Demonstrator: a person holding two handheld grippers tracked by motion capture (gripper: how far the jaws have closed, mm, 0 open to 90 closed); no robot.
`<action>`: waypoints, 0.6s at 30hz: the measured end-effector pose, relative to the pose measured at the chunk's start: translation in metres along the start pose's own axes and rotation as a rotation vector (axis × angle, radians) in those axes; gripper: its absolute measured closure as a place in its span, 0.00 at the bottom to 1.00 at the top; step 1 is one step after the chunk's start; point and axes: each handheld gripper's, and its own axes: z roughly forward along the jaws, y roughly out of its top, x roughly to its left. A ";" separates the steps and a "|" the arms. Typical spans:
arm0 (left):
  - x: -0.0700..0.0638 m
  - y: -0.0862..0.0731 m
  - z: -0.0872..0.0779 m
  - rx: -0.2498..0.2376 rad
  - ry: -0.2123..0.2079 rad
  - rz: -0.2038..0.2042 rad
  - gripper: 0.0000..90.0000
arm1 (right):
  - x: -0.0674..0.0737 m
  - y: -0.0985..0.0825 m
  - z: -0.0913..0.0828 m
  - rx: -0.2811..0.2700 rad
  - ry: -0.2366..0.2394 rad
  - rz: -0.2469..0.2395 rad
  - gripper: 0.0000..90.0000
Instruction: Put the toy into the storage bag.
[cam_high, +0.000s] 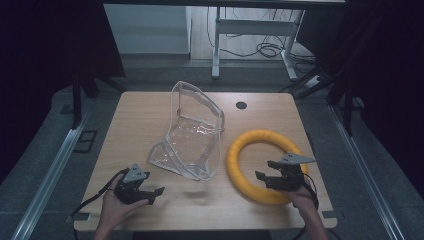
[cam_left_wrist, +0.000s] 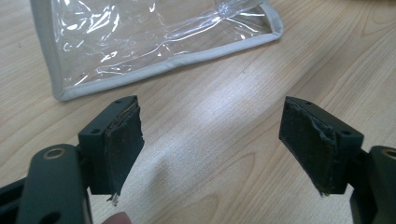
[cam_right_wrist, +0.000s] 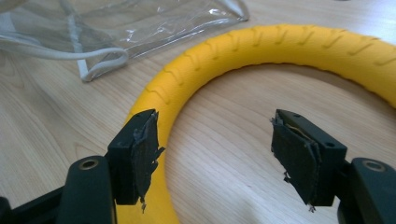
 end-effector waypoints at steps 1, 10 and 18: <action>0.000 0.000 0.000 0.004 -0.003 -0.001 0.23 | -0.003 -0.001 -0.003 -0.016 0.003 -0.008 0.35; 0.000 0.000 0.000 0.013 -0.010 0.001 0.23 | -0.004 -0.016 0.001 0.023 0.002 -0.020 0.35; 0.000 0.000 0.000 0.015 -0.008 0.005 0.23 | -0.006 -0.020 0.000 0.024 0.001 0.005 0.34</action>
